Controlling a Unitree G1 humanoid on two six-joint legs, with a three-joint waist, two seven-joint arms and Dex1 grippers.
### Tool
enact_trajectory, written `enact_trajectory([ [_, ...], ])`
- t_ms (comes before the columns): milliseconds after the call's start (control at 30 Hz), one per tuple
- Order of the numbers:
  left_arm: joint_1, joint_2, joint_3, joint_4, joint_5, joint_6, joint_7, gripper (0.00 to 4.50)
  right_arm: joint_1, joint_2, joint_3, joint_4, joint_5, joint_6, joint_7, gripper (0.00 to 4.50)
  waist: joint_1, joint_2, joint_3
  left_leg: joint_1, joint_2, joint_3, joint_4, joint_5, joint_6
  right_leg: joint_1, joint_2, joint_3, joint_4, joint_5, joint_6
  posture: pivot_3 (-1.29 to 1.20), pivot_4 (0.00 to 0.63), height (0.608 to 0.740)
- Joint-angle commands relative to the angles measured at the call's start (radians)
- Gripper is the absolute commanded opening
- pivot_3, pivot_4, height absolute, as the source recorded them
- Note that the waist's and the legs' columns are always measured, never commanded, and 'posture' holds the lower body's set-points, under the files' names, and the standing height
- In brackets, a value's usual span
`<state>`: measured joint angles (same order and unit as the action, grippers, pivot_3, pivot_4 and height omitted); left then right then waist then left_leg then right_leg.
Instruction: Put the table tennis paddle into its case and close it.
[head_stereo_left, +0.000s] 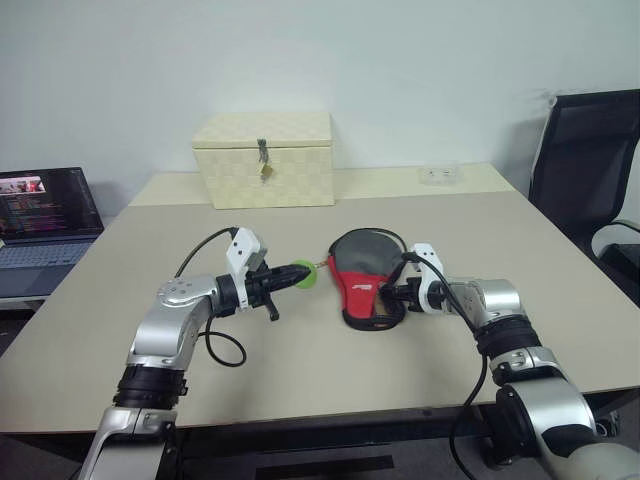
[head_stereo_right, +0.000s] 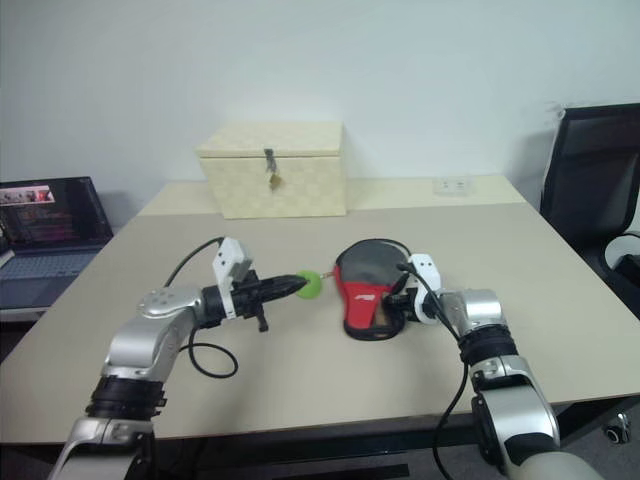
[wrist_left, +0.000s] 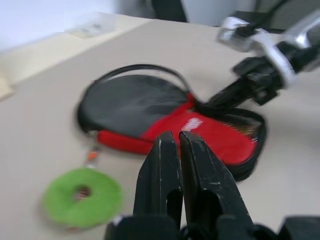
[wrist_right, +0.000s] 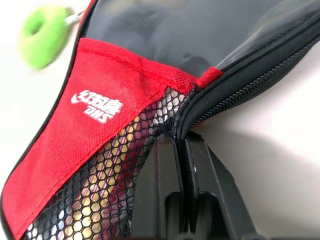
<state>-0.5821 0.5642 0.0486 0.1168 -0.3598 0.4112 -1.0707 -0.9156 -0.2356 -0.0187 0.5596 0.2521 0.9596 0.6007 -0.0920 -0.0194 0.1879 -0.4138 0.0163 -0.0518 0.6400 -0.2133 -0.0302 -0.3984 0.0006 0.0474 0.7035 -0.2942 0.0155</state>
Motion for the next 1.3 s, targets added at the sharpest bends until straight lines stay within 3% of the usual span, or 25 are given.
enact_trajectory([
  [33, 0.061, 0.063, 0.013, -0.152, -0.093, 0.087, -0.067, 0.19, 0.049, 0.079, 0.009, -0.199, 0.085, 0.161, -0.018, 0.02, -0.002, 0.0, 0.0, 0.0, 0.001, 0.0, -0.001, 0.0, 0.0, -0.002, 0.0, 0.0, 0.0, 0.0, -0.001, 0.0, 0.15, 0.74],
  [267, 0.182, 0.145, 0.025, -0.292, -0.169, 0.177, -0.092, 0.19, 0.216, 0.189, -0.028, -0.578, 0.122, 0.387, -0.179, 0.02, 0.008, 0.0, 0.0, -0.003, 0.001, -0.001, -0.001, 0.0, 0.0, -0.005, 0.0, 0.0, 0.003, -0.002, -0.003, 0.0, 0.15, 0.74],
  [600, 0.188, 0.153, 0.007, -0.309, -0.191, 0.198, -0.074, 0.19, 0.396, 0.382, -0.196, -0.919, 0.09, 0.641, -0.384, 0.02, 0.017, 0.0, 0.0, -0.004, -0.002, -0.002, -0.001, 0.0, 0.0, -0.005, -0.001, -0.002, 0.003, -0.002, -0.002, 0.0, 0.15, 0.74],
  [1300, 0.162, 0.168, -0.012, -0.277, -0.182, 0.19, -0.103, 0.19, 0.501, 0.428, -0.159, -1.041, 0.226, 0.655, -0.471, 0.02, 0.029, 0.0, 0.0, -0.004, -0.002, 0.0, -0.011, 0.0, 0.0, -0.006, -0.001, -0.001, -0.006, -0.002, -0.002, 0.0, 0.15, 0.74],
])
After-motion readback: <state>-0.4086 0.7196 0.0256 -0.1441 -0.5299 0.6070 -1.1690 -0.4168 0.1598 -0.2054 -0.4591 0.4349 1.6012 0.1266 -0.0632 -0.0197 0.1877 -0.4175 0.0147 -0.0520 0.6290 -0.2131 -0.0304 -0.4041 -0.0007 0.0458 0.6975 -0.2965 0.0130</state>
